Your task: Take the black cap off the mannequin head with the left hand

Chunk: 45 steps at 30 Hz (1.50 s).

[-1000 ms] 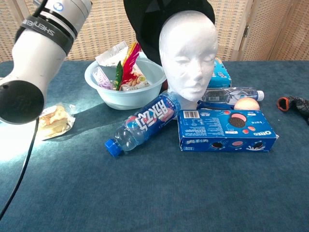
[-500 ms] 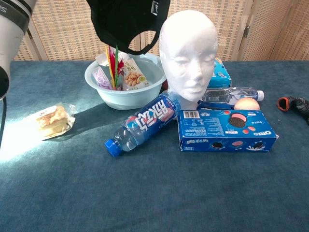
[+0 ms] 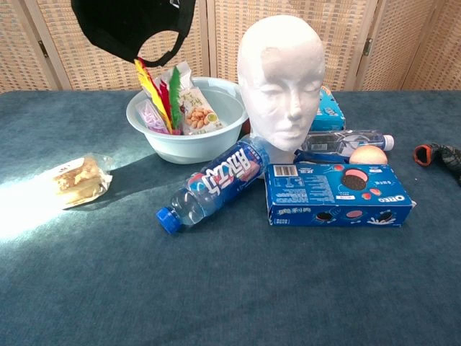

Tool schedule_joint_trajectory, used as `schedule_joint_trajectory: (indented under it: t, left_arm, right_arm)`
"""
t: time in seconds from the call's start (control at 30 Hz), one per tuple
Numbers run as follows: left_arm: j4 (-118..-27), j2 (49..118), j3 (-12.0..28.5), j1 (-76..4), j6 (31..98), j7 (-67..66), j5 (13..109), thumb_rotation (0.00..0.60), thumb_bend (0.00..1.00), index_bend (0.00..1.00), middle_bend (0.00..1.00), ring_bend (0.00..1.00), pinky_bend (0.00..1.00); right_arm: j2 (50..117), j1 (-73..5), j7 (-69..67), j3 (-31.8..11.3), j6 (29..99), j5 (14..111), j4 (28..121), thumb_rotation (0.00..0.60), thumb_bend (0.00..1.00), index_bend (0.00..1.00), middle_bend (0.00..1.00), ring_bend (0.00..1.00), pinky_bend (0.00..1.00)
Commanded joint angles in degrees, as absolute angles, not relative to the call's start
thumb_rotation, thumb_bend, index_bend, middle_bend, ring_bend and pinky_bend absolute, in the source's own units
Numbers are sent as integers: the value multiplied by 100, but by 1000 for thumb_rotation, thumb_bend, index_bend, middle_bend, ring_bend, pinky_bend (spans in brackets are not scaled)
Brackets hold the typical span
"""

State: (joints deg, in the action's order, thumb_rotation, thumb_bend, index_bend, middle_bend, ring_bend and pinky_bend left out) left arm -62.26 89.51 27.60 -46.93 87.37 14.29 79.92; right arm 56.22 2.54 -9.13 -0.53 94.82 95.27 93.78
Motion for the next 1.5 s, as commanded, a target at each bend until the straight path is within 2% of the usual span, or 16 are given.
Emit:
schedule_joint_trajectory:
  t: [0.03,0.33,0.77,1.5]
  left_arm:
    - [-6297,8813,2691,-4549,8837,1452,8021,600,455,596,1000,1000,1000]
    - [-6207,8439,2499,-4136,9055,1462,8055,600,455,598,1000,1000,1000]
    - [-5704,8053,1845,-3414,9061,1456,8194,600,455,603,1000,1000,1000]
    - [-4010,8903,920,-3148,8794,1628,8714,600,454,608,1000,1000,1000]
  right_arm:
    - [5626,239,-907,-55,9469,9539,9380,600,133,229,292,180,186]
    - [5648,215,-930,-44,9458,9570,9359,600,133,229,292,180,186]
    - [5672,169,-1012,-41,9444,9608,9277,600,133,229,292,180,186]
    - [5642,218,-908,8,9553,9682,9374,600,133,229,292,180,186]
